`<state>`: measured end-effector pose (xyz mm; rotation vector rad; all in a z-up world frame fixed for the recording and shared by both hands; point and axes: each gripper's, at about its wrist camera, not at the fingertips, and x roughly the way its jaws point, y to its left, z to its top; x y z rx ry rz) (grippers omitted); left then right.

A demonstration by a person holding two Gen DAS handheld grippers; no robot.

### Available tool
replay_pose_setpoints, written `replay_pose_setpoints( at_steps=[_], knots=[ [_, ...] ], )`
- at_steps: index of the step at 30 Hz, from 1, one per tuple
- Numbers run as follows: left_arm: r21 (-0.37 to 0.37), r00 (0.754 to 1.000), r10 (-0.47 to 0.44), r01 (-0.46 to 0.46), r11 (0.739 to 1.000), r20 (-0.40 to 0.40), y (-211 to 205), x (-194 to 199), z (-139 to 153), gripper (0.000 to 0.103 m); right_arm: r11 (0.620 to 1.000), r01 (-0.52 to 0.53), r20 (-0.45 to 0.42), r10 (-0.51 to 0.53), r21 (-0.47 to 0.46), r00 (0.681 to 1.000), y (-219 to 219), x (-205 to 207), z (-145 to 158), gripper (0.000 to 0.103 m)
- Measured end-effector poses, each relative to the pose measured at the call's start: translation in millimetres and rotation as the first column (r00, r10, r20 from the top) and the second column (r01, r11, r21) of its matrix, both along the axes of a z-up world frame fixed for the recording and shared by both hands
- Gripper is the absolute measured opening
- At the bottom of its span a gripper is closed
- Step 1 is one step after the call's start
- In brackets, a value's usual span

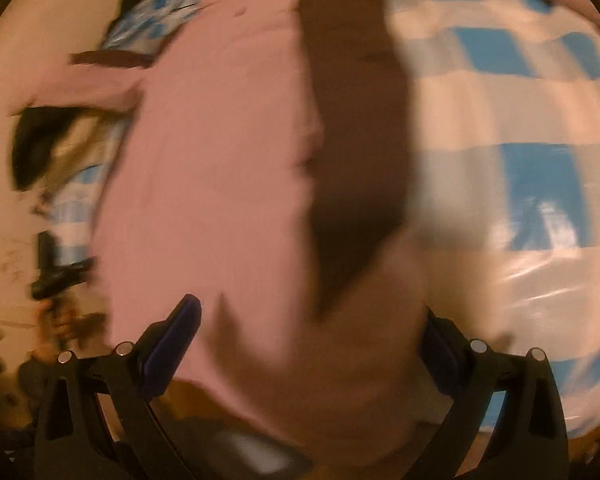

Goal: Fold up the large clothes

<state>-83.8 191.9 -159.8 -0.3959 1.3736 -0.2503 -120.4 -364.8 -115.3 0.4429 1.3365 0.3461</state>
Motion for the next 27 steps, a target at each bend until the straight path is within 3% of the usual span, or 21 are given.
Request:
replay_pose_setpoints(
  at_steps=[1, 2, 3, 4, 5, 7, 11, 15, 18, 20, 21, 22, 23, 24, 26, 27],
  knots=[
    [0.001, 1.0, 0.003, -0.003, 1.0, 0.013, -1, -4, 3, 0.084, 0.999, -0.016, -0.001, 0.016, -0.041, 1.0, 6, 1, -1, 0.095],
    [0.009, 1.0, 0.013, -0.013, 1.0, 0.018, -1, -6, 3, 0.069, 0.997, -0.038, 0.002, 0.038, -0.064, 0.999, 13, 2, -3, 0.093],
    [0.019, 0.999, 0.032, -0.032, 0.999, 0.014, 2, -7, 3, 0.062, 0.998, -0.039, 0.014, 0.039, -0.055, 0.999, 16, 3, -4, 0.079],
    [0.01, 0.998, 0.057, -0.057, 0.998, 0.009, 6, -7, 4, 0.045, 0.999, -0.025, 0.018, 0.026, -0.045, 1.0, 16, 4, -3, 0.046],
    [-0.01, 0.997, 0.072, -0.072, 0.997, 0.006, 8, -5, 5, 0.031, 1.0, 0.002, 0.028, -0.002, -0.011, 1.0, 13, 5, -2, 0.037],
    [-0.05, 0.996, 0.093, -0.092, 0.994, 0.011, 15, -6, 11, 0.021, 0.991, 0.061, 0.06, -0.069, 0.115, 0.996, 0, 6, 3, 0.026],
    [-0.127, 0.994, 0.095, -0.089, 0.988, 0.046, 14, -9, 35, 0.015, 0.956, 0.103, 0.173, -0.154, 0.273, 0.973, -17, -8, 37, 0.02],
    [-0.165, 0.994, 0.065, -0.049, 0.985, 0.092, 16, -23, 64, 0.015, 0.953, 0.095, 0.262, -0.173, 0.286, 0.949, -33, -33, 81, 0.019],
    [-0.072, 0.998, -0.025, 0.03, 0.997, 0.066, 13, -29, 61, 0.018, 0.982, 0.045, 0.23, -0.088, 0.184, 0.969, -31, -43, 82, 0.019],
    [0.017, 0.998, -0.065, 0.065, 0.998, 0.022, 17, -34, 49, 0.033, 0.998, -0.004, 0.131, -0.004, 0.061, 0.991, -18, -50, 59, 0.036],
    [0.089, 0.997, -0.079, 0.078, 0.993, 0.009, 19, -37, 44, 0.04, 1.0, -0.013, 0.096, 0.011, 0.018, 0.995, -12, -48, 51, 0.039],
    [0.172, 0.997, -0.077, 0.073, 0.982, 0.012, 23, -40, 44, 0.052, 1.0, -0.007, 0.073, 0.008, -0.013, 0.997, -15, -53, 42, 0.04],
    [0.224, 0.997, -0.068, 0.061, 0.973, 0.024, 26, -43, 46, 0.06, 1.0, 0.026, 0.077, -0.026, 0.002, 0.997, -25, -57, 39, 0.041],
    [0.278, 0.997, -0.055, 0.039, 0.96, 0.05, 30, -45, 53, 0.062, 0.996, 0.076, 0.104, -0.081, 0.049, 0.991, -40, -61, 42, 0.05],
    [0.338, 0.993, -0.029, -0.012, 0.941, 0.116, 34, -46, 71, 0.066, 0.977, 0.169, 0.182, -0.191, 0.131, 0.965, -70, -65, 56, 0.078],
    [0.361, 0.987, -0.021, -0.038, 0.932, 0.159, 33, -44, 81, 0.069, 0.963, 0.219, 0.224, -0.25, 0.156, 0.942, -87, -65, 64, 0.079]
  ],
)
